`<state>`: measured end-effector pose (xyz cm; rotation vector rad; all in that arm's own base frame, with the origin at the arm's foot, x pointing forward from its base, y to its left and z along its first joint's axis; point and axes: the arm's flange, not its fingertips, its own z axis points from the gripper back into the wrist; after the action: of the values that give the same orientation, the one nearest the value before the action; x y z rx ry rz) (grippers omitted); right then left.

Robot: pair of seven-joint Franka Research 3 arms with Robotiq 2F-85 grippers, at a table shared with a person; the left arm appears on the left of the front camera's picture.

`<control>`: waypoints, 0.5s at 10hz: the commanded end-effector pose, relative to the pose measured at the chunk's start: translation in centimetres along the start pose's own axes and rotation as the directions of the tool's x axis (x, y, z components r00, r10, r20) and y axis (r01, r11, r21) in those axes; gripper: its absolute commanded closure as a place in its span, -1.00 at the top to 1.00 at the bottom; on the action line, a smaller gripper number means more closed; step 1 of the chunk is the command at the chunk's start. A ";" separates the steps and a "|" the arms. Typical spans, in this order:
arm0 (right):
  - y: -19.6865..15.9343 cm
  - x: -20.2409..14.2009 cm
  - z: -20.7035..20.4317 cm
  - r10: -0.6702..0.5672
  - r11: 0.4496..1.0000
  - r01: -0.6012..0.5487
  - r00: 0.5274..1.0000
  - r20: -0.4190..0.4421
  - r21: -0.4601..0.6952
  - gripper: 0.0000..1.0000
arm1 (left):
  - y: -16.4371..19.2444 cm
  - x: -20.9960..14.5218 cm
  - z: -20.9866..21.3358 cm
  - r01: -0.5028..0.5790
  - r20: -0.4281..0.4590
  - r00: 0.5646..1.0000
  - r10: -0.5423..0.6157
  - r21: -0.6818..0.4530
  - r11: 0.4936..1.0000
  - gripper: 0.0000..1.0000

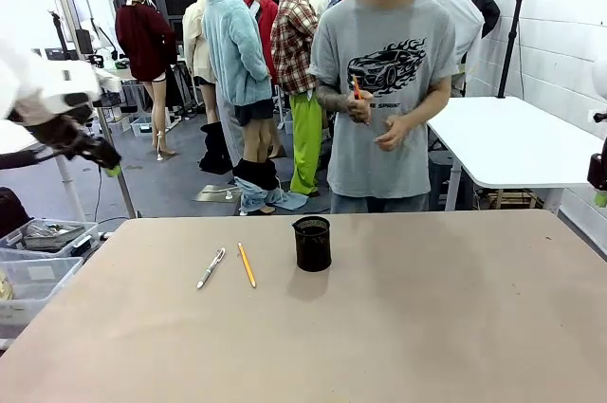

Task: Place the pens into the pen holder.
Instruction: Pick up a writing instrument from the table and place it into the Pen holder.

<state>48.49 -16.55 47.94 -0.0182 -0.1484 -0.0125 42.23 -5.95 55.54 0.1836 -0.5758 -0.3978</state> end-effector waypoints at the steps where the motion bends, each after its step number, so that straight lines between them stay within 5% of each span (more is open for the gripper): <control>1: 0.0 -0.2 -0.3 0.014 1.000 -0.014 1.000 0.017 -0.001 0.32 | -0.8 1.5 -2.7 -0.023 -0.014 1.000 0.022 -0.099 0.995 1.00; 2: 0.0 -0.2 -0.3 0.014 1.000 -0.014 1.000 0.017 -0.001 0.32 | 0.0 0.0 0.0 0.000 0.000 1.000 0.000 0.000 1.000 1.00; 5: 0.0 -0.2 -0.3 0.014 1.000 -0.014 1.000 0.017 -0.001 0.32 | -0.9 1.1 -2.1 0.003 -0.016 1.000 -0.004 -0.039 0.999 1.00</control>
<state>48.48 -16.56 47.93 -0.0182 -0.1485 -0.0125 43.11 -6.64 55.48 0.1587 -0.5722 -0.4009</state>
